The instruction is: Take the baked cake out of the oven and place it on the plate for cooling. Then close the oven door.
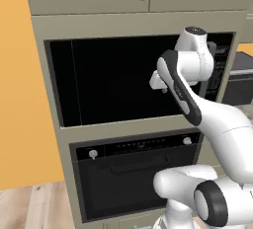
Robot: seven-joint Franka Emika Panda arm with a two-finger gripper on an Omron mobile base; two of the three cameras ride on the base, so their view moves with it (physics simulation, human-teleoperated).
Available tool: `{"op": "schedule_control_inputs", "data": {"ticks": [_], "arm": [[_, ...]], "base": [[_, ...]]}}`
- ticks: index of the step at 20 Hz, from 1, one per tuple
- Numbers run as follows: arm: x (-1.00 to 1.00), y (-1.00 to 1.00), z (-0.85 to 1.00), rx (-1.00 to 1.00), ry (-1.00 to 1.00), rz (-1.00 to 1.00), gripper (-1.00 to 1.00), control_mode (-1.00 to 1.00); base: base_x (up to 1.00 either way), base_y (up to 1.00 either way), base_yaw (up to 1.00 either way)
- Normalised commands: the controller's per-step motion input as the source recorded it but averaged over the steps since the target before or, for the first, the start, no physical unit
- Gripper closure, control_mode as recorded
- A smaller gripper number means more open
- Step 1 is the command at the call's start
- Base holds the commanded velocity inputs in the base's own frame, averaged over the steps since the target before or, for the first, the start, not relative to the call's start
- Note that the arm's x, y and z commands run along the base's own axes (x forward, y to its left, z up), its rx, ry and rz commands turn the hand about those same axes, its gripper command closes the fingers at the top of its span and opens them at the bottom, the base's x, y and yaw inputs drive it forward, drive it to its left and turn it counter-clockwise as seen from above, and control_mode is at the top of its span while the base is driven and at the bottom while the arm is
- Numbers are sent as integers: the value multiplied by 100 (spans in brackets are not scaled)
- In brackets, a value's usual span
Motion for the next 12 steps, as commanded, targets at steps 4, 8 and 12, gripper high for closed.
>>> {"op": "schedule_control_inputs", "data": {"ticks": [4, 8, 12], "arm": [[0, 0, 0, 0, 0, 0, -100, 100], [0, 0, 0, 0, 0, 0, -100, 100], [0, 0, 0, 0, 0, 0, -100, 100]], "base": [[0, 0, 0], [0, 0, 0], [-46, 0, 0]]}}
